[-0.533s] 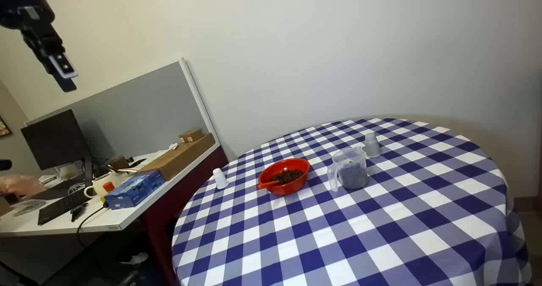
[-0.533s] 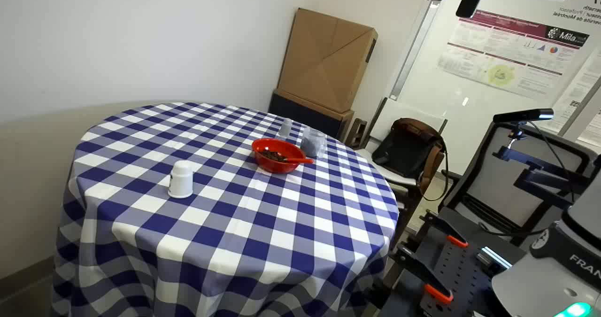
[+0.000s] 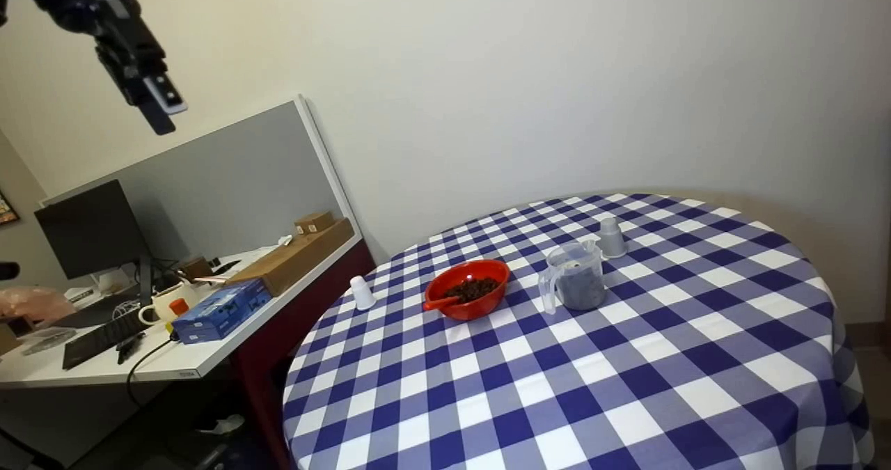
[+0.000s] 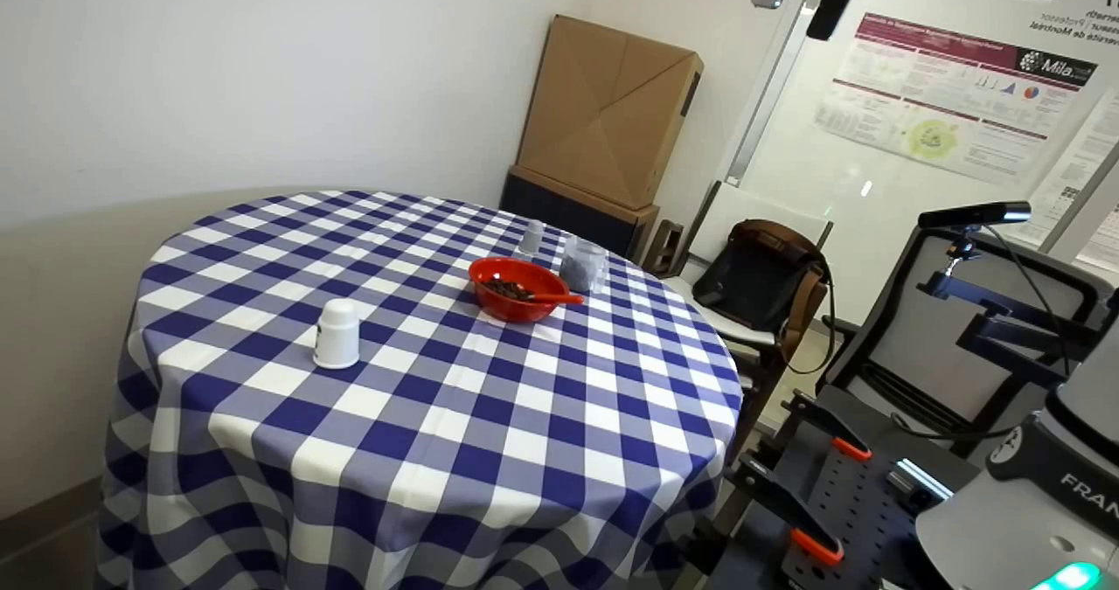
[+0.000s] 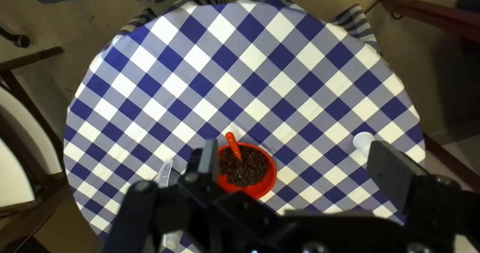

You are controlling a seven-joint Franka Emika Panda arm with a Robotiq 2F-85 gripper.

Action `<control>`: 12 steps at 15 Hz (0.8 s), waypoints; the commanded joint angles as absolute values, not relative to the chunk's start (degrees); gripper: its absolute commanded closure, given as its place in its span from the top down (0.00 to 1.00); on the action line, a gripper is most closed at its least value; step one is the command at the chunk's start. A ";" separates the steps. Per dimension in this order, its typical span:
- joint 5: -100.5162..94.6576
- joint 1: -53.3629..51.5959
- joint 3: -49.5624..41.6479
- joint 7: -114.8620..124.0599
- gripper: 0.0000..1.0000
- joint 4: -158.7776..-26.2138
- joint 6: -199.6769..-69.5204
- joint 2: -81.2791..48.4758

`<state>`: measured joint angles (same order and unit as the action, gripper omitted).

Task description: Pour some contents from the jug and put them into the red bowl.

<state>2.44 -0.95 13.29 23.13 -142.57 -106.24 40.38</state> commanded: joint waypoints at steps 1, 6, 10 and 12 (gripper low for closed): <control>-0.50 3.08 7.38 18.03 1.00 -138.18 -112.61 29.55; -0.61 5.49 0.16 10.82 1.00 -128.59 -118.10 12.77; -2.18 6.12 -2.53 8.46 1.00 -117.44 -117.21 -0.16; -2.42 6.07 -3.46 7.59 1.00 -112.62 -117.00 -5.78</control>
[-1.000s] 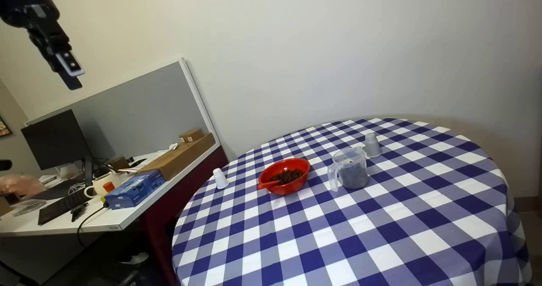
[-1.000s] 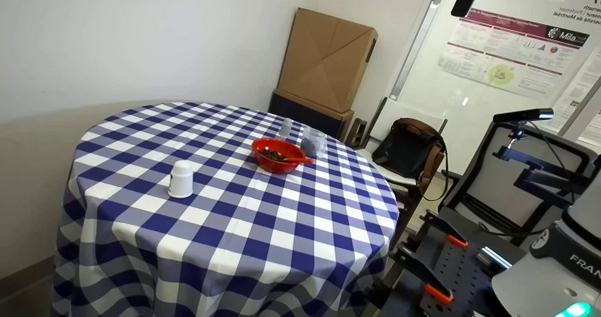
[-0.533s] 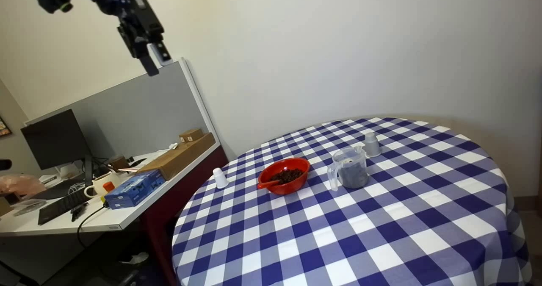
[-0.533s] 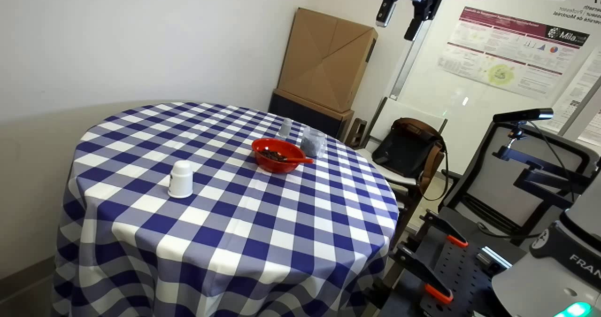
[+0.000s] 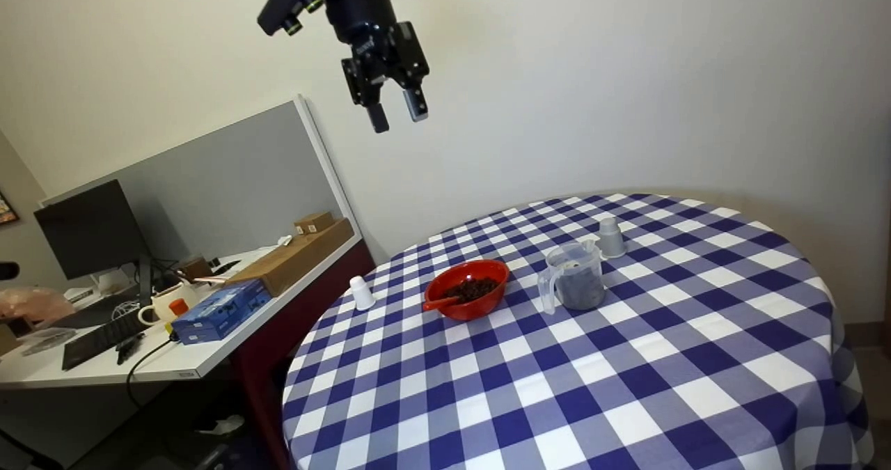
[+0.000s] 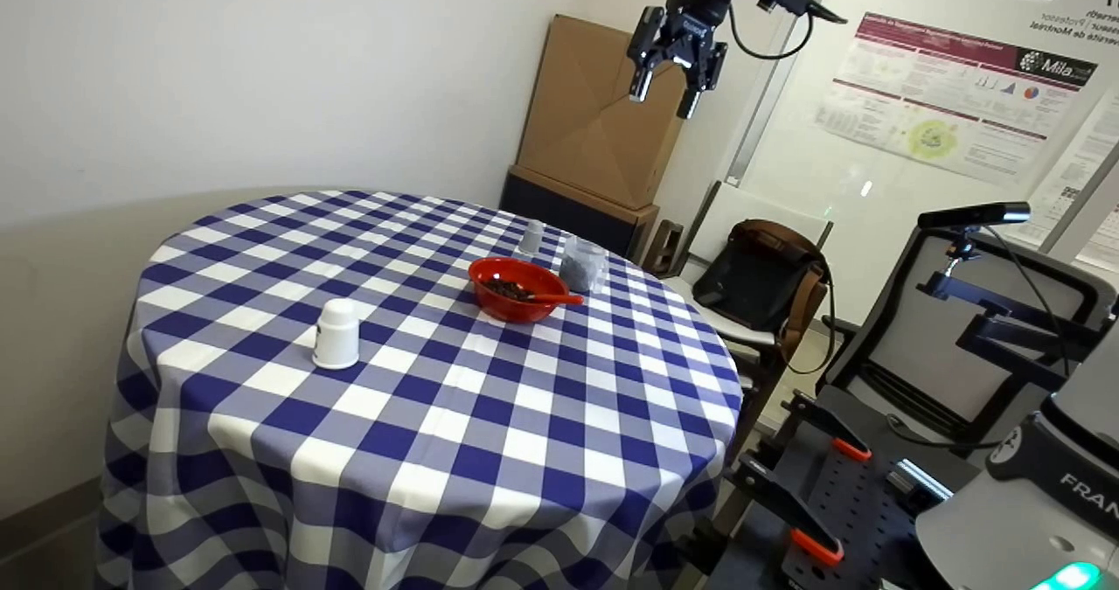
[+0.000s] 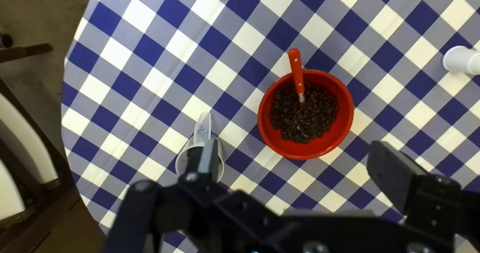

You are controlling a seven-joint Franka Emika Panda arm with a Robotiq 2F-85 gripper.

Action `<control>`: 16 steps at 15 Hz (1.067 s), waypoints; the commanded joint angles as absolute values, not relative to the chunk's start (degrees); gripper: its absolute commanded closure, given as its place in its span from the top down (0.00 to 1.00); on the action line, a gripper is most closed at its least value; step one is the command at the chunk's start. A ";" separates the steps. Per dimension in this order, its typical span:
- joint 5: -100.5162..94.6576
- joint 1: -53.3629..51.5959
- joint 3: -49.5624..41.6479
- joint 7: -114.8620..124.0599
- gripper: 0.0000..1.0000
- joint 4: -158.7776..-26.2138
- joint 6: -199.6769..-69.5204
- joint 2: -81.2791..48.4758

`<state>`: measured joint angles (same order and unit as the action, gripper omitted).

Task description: Pour some contents from the jug and put them into the red bowl.

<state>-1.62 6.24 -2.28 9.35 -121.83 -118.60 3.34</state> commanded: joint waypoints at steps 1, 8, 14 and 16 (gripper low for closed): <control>-2.52 6.02 -3.78 7.33 1.00 -110.51 -116.89 -8.10; -1.77 7.56 -6.17 4.25 1.00 -99.19 -116.40 -22.12; -1.73 9.45 -6.95 2.02 1.00 -93.94 -115.98 -30.35; -1.66 9.74 -6.80 1.33 1.00 -93.16 -115.85 -32.09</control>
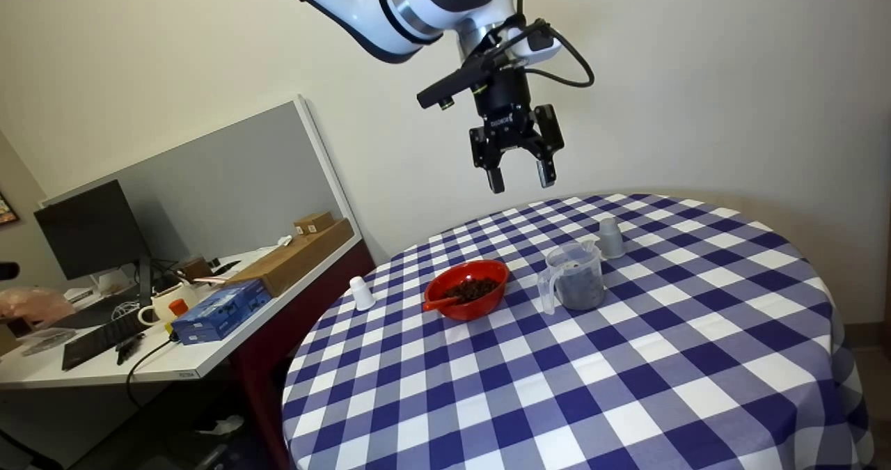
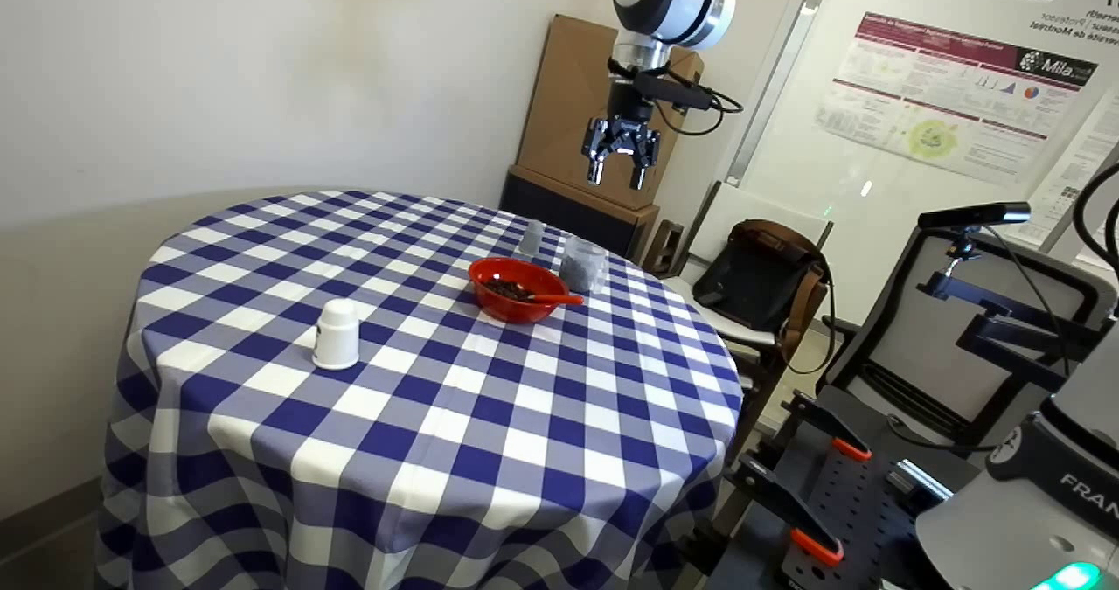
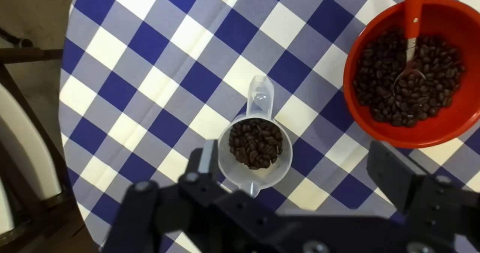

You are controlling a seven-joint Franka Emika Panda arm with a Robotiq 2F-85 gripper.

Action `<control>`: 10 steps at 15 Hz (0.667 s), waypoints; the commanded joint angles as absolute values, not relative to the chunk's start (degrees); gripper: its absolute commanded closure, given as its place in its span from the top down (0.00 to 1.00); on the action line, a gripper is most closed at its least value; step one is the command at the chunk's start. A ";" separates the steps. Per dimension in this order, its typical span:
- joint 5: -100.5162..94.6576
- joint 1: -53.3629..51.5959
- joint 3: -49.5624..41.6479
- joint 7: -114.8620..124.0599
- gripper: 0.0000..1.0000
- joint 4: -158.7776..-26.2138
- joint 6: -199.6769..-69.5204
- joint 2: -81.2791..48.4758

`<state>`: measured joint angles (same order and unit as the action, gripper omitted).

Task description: Pour some contents from the jug and put them into the red bowl.

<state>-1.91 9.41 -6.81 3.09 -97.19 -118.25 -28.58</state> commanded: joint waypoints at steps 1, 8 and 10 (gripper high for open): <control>-1.63 9.85 -6.75 1.07 1.00 -92.78 -115.81 -32.89; -1.27 10.71 -6.80 0.28 1.00 -91.45 -114.64 -37.30; -1.27 11.01 -6.86 0.34 1.00 -91.51 -114.07 -38.26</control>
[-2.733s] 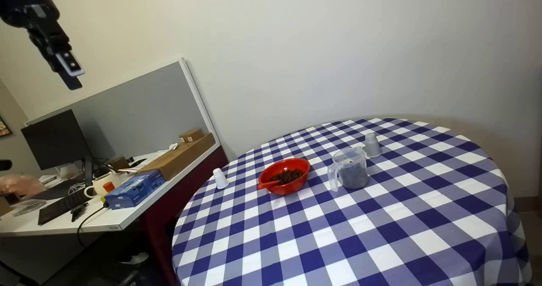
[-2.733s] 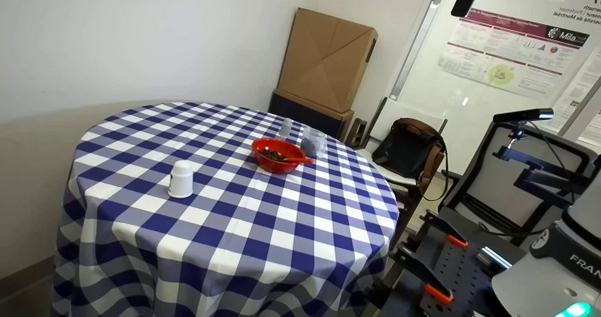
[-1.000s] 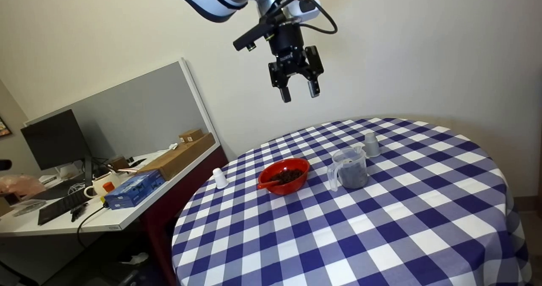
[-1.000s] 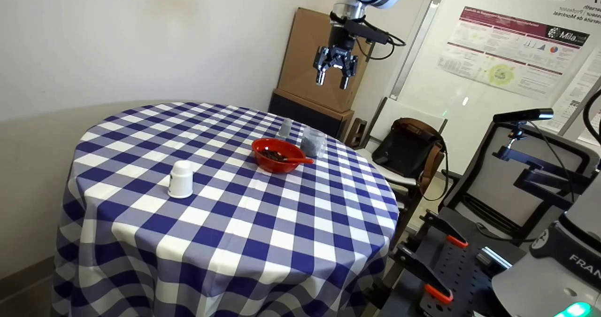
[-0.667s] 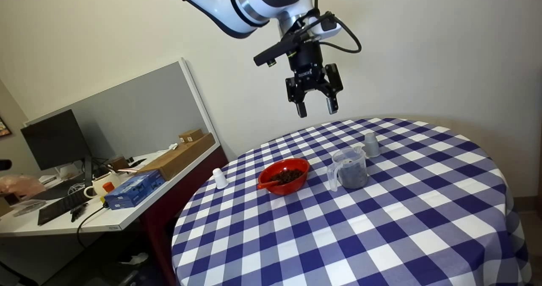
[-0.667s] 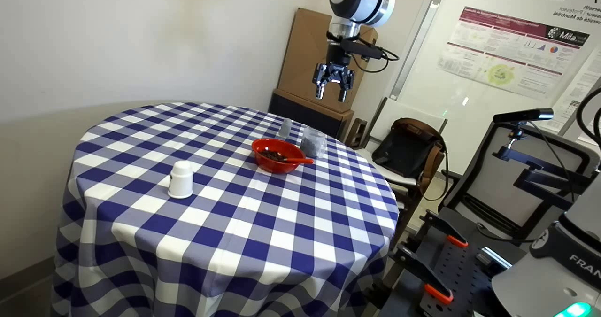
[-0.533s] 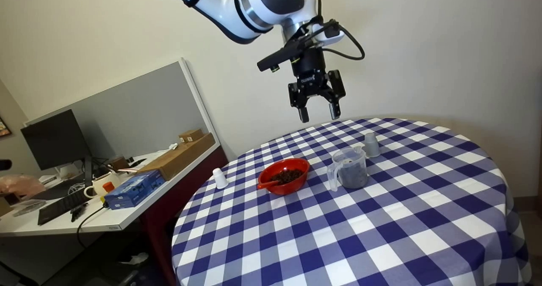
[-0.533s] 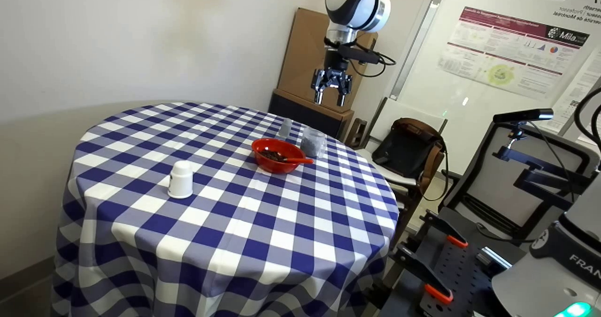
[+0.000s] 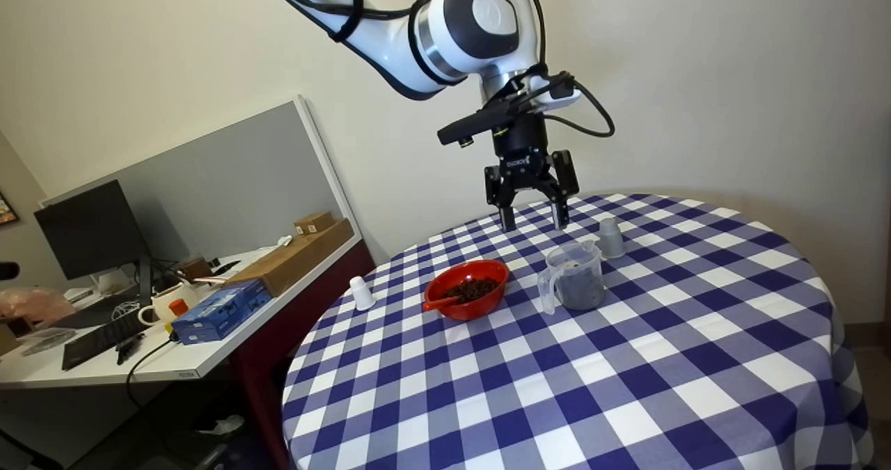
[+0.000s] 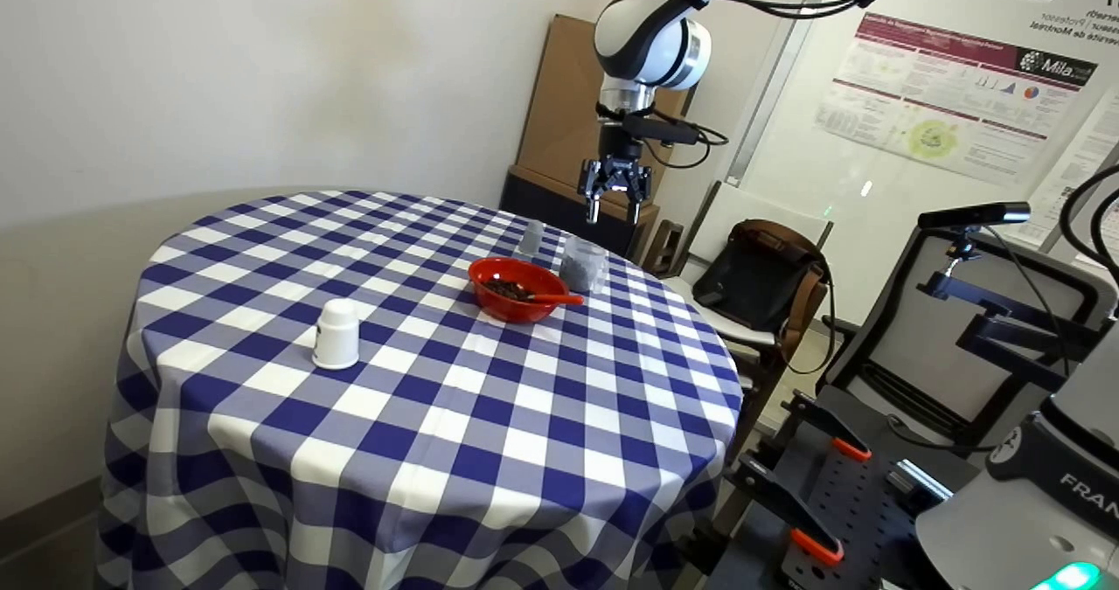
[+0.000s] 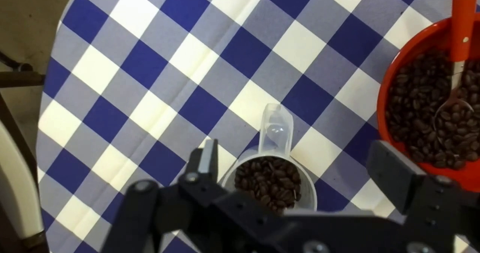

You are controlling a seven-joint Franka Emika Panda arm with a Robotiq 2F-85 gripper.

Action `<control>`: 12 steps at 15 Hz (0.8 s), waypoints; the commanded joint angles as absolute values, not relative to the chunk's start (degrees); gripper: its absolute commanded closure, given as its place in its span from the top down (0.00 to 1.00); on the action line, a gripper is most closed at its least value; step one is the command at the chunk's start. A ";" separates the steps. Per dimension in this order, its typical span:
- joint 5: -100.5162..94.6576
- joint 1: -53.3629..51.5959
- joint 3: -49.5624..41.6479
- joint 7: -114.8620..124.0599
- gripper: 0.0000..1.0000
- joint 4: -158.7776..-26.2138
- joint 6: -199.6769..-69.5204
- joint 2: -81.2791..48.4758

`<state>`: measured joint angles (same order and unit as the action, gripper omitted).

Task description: Pour some contents from the jug and put them into the red bowl.

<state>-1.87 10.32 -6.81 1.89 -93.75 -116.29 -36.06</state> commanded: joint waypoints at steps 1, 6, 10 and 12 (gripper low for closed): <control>-1.28 11.12 -6.87 0.40 1.00 -91.54 -113.86 -38.73; -1.85 10.90 -7.26 1.61 1.00 -91.48 -115.36 -40.87; -2.24 10.13 -7.43 2.73 1.00 -92.13 -118.59 -41.78; -2.11 9.99 -7.36 2.80 1.00 -92.25 -119.82 -42.26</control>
<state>-1.87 10.74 -6.92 2.05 -93.53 -118.28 -40.80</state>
